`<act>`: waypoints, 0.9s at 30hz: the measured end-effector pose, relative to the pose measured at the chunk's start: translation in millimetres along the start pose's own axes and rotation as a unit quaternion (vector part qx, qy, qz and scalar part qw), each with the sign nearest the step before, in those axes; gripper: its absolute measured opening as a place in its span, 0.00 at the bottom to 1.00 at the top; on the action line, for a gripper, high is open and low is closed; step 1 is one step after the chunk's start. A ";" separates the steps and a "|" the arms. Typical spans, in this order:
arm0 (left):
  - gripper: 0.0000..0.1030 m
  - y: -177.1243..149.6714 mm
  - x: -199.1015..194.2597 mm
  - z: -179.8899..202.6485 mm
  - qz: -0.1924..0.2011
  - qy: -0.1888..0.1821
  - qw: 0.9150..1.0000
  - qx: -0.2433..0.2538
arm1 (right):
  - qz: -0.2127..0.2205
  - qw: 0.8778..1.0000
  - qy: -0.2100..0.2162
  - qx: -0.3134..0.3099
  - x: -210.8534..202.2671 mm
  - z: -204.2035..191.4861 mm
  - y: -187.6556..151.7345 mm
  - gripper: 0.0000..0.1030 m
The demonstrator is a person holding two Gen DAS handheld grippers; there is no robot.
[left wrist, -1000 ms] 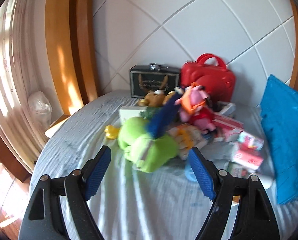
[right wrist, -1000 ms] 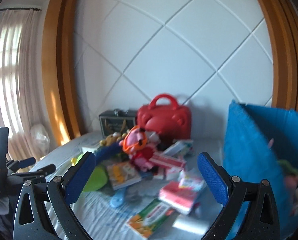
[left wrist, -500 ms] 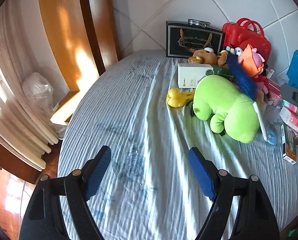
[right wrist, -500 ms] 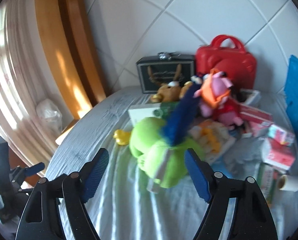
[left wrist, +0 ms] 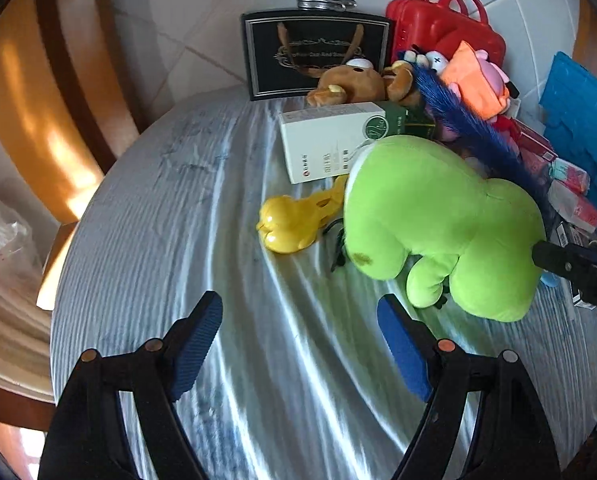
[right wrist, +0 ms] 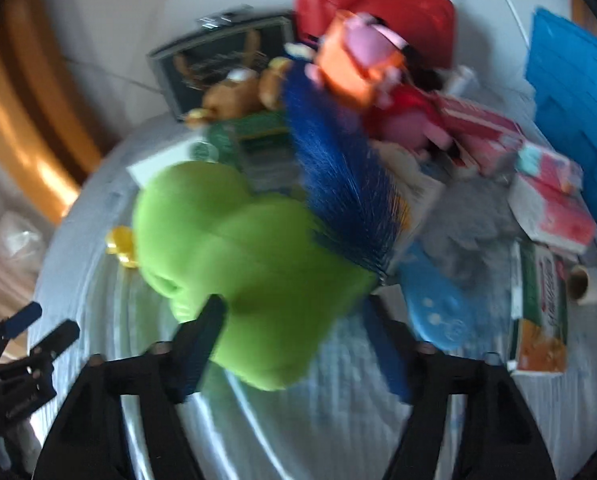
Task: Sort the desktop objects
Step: 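Grasp the lime-green plush with the left tool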
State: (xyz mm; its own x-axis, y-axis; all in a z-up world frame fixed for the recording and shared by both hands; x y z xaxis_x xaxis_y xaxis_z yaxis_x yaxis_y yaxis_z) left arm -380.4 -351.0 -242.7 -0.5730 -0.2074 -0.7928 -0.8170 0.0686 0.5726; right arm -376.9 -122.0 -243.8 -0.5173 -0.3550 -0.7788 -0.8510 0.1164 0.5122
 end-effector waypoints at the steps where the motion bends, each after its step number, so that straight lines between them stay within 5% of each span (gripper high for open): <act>1: 0.77 8.3 6.4 8.7 0.005 -0.009 1.000 0.013 | -0.003 1.000 0.008 0.003 -0.2 0.6 -1.7 0.83; 6: 0.77 27.4 37.7 36.6 0.002 -0.043 0.996 0.081 | -0.021 0.999 0.033 -0.002 9.6 -27.4 -10.8 1.00; 13: 0.77 29.7 57.9 61.1 -0.001 -0.079 0.985 0.156 | -0.050 0.999 -0.006 0.010 40.6 -10.2 -14.2 0.98; 15: 0.78 30.1 58.4 70.1 -0.004 -0.103 0.981 0.162 | -0.033 0.999 -0.020 0.014 31.5 5.5 -11.1 0.87; 21: 0.78 35.4 65.1 108.4 0.005 -0.100 0.977 0.188 | -0.050 0.999 -0.001 0.015 31.8 20.0 -7.5 0.95; 23: 0.73 37.5 66.7 113.5 0.002 -0.106 0.978 0.182 | -0.047 0.999 -0.008 0.006 34.5 17.5 -7.0 0.98; 24: 0.60 37.3 64.4 115.0 0.003 -0.118 0.977 0.179 | -0.044 0.999 -0.008 0.005 35.7 17.8 -5.7 0.98; 25: 0.57 37.0 61.4 115.1 0.003 -0.117 0.978 0.175 | -0.043 0.999 -0.005 0.008 37.4 18.2 -5.4 0.97; 27: 0.53 35.1 51.5 114.9 0.016 -0.111 0.978 0.178 | -0.045 0.999 0.014 0.014 38.0 15.2 -5.8 0.65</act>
Point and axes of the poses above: each gripper's, at about its wrist camera, not at the fingertips, and x roughly the way its jaws point, z to its right, y to its top, the point moved 8 cm from there along x, roughly the way its jaws point, and after that the axes turned 14 degrees about y, right-handed, at the moved point
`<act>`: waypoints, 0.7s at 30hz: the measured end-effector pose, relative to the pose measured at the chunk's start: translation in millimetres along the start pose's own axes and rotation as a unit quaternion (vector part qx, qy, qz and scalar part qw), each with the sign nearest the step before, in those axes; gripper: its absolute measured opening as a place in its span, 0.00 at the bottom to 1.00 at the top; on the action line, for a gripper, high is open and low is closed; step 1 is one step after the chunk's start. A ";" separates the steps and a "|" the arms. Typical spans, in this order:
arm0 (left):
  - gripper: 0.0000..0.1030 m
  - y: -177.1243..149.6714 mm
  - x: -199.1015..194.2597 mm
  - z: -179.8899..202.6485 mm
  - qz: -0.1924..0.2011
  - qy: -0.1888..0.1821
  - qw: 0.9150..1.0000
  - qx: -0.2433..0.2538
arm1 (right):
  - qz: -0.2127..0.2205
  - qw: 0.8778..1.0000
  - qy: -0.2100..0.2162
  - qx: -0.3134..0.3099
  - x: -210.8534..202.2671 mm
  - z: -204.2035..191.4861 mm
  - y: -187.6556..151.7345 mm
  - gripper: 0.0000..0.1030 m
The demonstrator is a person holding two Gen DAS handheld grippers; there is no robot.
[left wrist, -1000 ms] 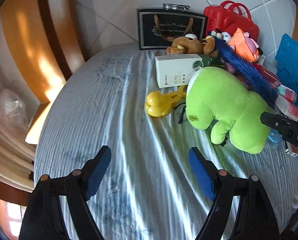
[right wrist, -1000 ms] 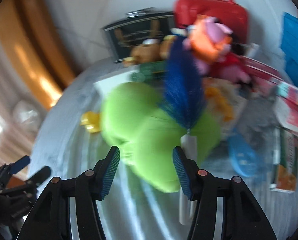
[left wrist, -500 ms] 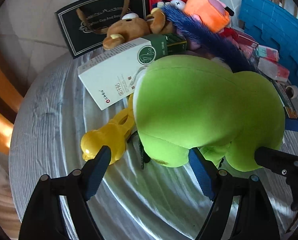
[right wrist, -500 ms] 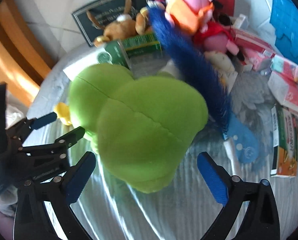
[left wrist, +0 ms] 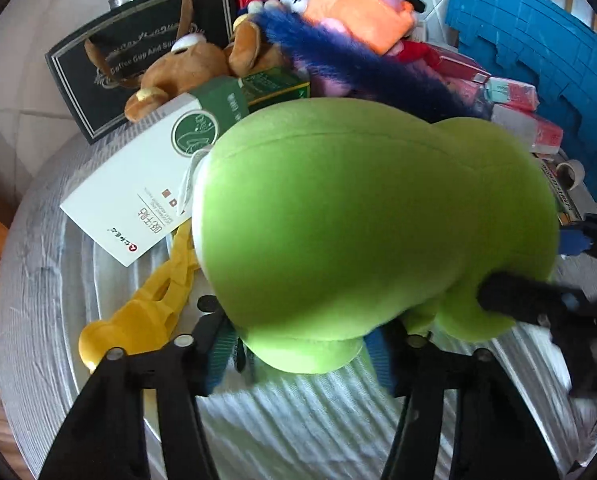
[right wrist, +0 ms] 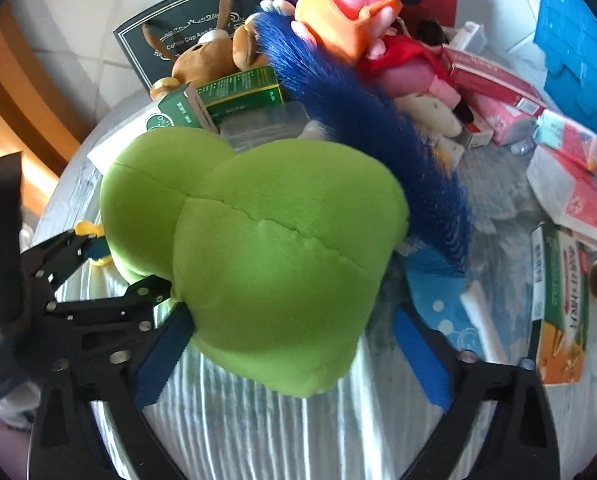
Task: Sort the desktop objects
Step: 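Grasp the lime-green plush with the left tool, then carry the lime-green plush with the left tool and drop it into the crate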
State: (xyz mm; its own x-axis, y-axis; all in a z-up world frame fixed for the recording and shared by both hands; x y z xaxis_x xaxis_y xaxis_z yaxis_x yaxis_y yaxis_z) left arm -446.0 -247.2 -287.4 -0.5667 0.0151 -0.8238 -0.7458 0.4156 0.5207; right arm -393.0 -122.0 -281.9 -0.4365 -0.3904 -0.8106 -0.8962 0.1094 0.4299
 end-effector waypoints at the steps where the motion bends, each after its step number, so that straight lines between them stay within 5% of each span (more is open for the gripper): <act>1: 0.52 -0.5 -6.2 1.1 0.005 0.006 1.000 0.002 | 0.004 1.000 -0.007 -0.008 -4.8 -2.4 0.3 0.63; 10: 0.51 -2.1 -101.4 -8.9 0.073 0.018 0.996 -0.055 | 0.070 0.995 0.025 -0.061 -81.3 -33.1 1.1 0.56; 21: 0.51 31.7 -222.2 8.7 0.180 0.045 0.980 -0.071 | 0.167 0.977 0.024 -0.130 -204.2 -66.4 4.8 0.55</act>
Point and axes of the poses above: each gripper's, at about its wrist camera, not at the fingertips, and x roughly the way its jaws point, z to its right, y to its top, the point moved 8 cm from there along x, roughly the way its jaws point, and after that the axes turned 14 degrees about y, right-handed, at the moved point
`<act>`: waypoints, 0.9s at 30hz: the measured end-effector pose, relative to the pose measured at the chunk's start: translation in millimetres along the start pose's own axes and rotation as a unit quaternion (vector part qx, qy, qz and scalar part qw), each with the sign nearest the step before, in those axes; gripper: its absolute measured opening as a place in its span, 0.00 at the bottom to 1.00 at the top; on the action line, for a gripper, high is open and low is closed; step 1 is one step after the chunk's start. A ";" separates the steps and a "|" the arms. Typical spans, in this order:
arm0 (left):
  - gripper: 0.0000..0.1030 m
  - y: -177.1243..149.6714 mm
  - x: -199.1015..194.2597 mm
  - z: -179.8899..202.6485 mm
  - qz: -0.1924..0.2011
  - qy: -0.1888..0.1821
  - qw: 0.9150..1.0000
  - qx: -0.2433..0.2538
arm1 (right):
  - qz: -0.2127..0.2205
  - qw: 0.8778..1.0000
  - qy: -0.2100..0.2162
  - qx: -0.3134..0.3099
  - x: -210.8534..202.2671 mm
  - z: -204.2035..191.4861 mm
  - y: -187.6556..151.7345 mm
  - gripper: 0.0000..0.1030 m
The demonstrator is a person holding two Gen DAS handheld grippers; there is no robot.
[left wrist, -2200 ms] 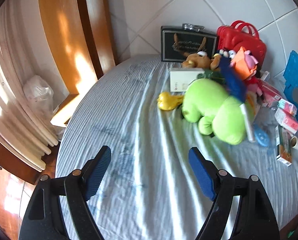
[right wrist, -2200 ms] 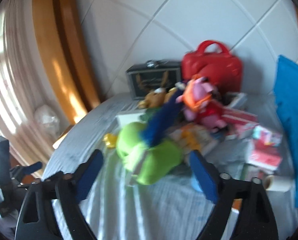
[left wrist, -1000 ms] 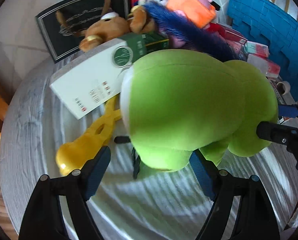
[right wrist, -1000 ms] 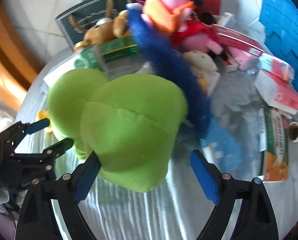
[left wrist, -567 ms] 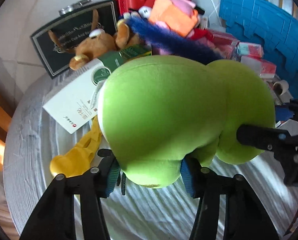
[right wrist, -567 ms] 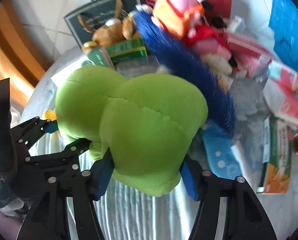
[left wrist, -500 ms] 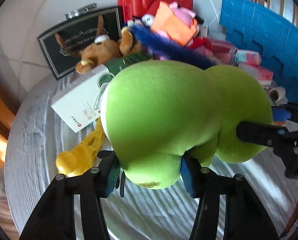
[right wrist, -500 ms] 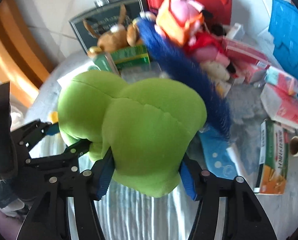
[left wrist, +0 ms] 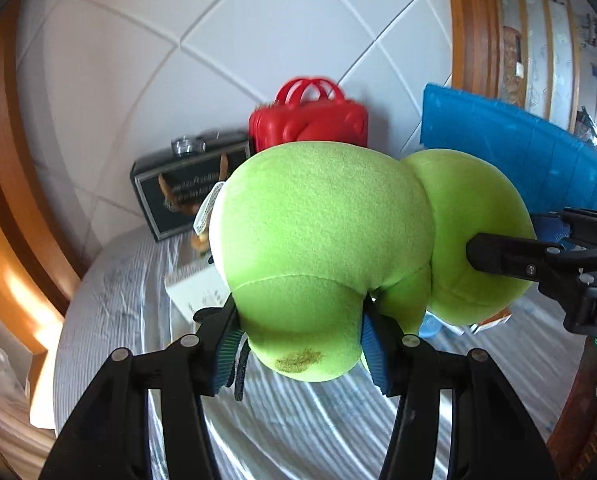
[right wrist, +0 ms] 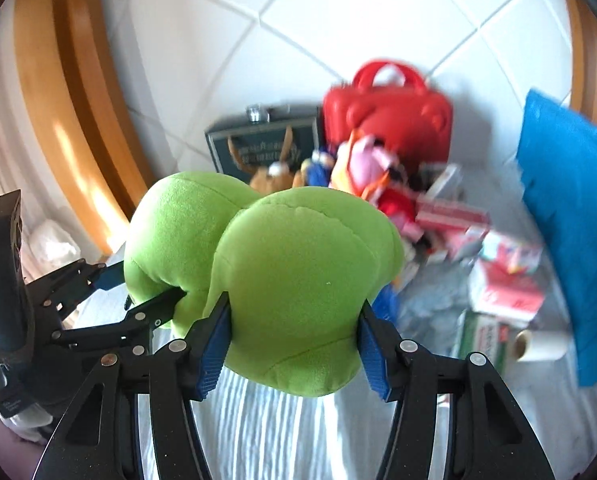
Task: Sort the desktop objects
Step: 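Carry the lime-green plush with the left tool and drop it into the crate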
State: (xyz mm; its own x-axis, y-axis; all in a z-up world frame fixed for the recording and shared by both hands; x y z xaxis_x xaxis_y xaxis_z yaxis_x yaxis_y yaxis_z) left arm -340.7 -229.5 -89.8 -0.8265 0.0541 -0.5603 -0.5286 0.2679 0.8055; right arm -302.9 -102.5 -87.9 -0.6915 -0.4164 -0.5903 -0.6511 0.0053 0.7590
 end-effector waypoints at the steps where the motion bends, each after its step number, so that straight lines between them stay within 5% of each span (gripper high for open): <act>1: 0.51 6.0 -8.6 3.7 0.008 0.000 1.000 0.000 | 0.007 1.000 -0.002 -0.003 -10.4 0.7 4.1 0.55; 13: 0.51 87.4 -64.8 112.6 0.081 -0.018 0.996 -0.013 | 0.085 0.995 -0.043 -0.042 -130.8 68.5 38.5 0.55; 27: 0.52 228.6 -86.5 373.5 0.147 -0.046 0.988 0.016 | 0.153 0.984 -0.082 -0.044 -300.7 297.6 91.6 0.55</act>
Point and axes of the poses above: each gripper's, at about its wrist camera, not at the fingertips, and x roughly the way its jaws point, z to its right, y to its top, the point moved 8 cm from there along x, roughly the way its jaws point, and after that the axes turned 14 degrees about y, right-handed, at the moved point
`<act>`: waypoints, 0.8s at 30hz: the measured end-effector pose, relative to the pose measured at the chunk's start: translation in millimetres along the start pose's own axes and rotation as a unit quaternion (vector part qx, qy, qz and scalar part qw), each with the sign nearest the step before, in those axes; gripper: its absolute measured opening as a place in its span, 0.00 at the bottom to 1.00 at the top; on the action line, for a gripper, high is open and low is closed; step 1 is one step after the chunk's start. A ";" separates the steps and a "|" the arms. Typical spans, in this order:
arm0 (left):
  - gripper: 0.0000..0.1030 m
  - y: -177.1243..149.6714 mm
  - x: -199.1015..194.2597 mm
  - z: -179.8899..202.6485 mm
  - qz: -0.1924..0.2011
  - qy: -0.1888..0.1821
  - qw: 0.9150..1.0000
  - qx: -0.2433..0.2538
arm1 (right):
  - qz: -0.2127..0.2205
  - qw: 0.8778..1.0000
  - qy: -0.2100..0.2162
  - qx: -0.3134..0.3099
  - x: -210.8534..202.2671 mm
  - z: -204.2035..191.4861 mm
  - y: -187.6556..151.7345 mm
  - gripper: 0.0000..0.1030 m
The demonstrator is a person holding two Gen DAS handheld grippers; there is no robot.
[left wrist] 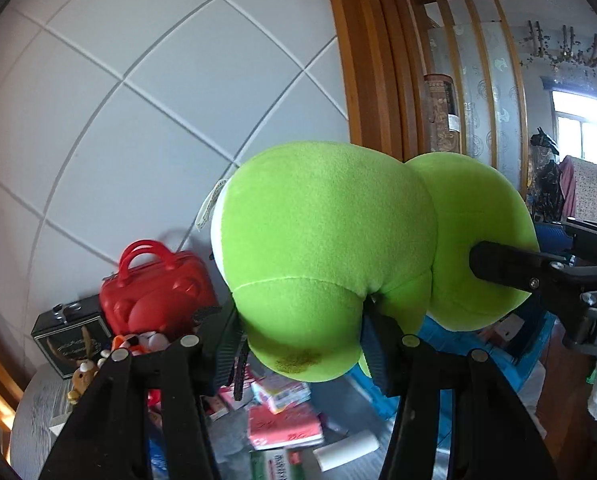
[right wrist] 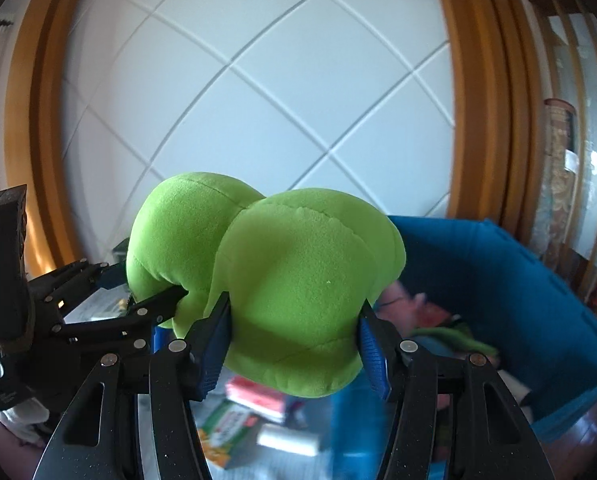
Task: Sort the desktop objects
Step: 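Carry the lime-green plush with the left tool and drop it into the crate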
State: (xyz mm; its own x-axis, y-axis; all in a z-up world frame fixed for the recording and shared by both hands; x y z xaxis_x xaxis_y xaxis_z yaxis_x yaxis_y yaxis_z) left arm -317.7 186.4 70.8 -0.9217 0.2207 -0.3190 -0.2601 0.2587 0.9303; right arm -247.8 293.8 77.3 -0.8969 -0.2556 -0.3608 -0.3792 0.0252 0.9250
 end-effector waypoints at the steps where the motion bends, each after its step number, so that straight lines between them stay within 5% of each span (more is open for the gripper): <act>1: 0.52 7.3 5.7 21.1 -0.002 -0.005 1.000 0.006 | 0.001 1.000 -0.006 0.007 -5.8 21.4 2.7 0.55; 11: 0.52 25.6 49.5 172.9 -0.058 -0.043 0.995 0.063 | -0.012 0.996 -0.034 0.081 -41.0 167.9 -14.6 0.56; 17: 0.54 12.9 51.9 212.1 -0.105 -0.045 0.989 0.091 | -0.012 0.991 -0.049 0.122 -61.3 211.9 -32.0 0.59; 24: 0.57 22.7 33.4 223.2 -0.084 -0.033 0.991 0.097 | -0.012 0.990 -0.101 0.102 -69.2 221.9 -38.4 0.61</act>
State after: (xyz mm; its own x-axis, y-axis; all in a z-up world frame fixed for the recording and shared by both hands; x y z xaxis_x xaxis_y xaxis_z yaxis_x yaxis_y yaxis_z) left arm -290.2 409.6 40.8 -0.8475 0.2190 -0.4834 -0.3421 0.4708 0.8132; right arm -221.5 525.0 40.2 -0.9064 -0.0606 -0.4180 -0.4205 0.2222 0.8797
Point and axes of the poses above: each gripper's, at about its wrist camera, not at the fingertips, and x roughly the way its jaws point, z to its right, y to its top, the point moved 8 cm from there along x, roughly the way its jaws point, and after that the axes turned 14 degrees about y, right-handed, at the moved point
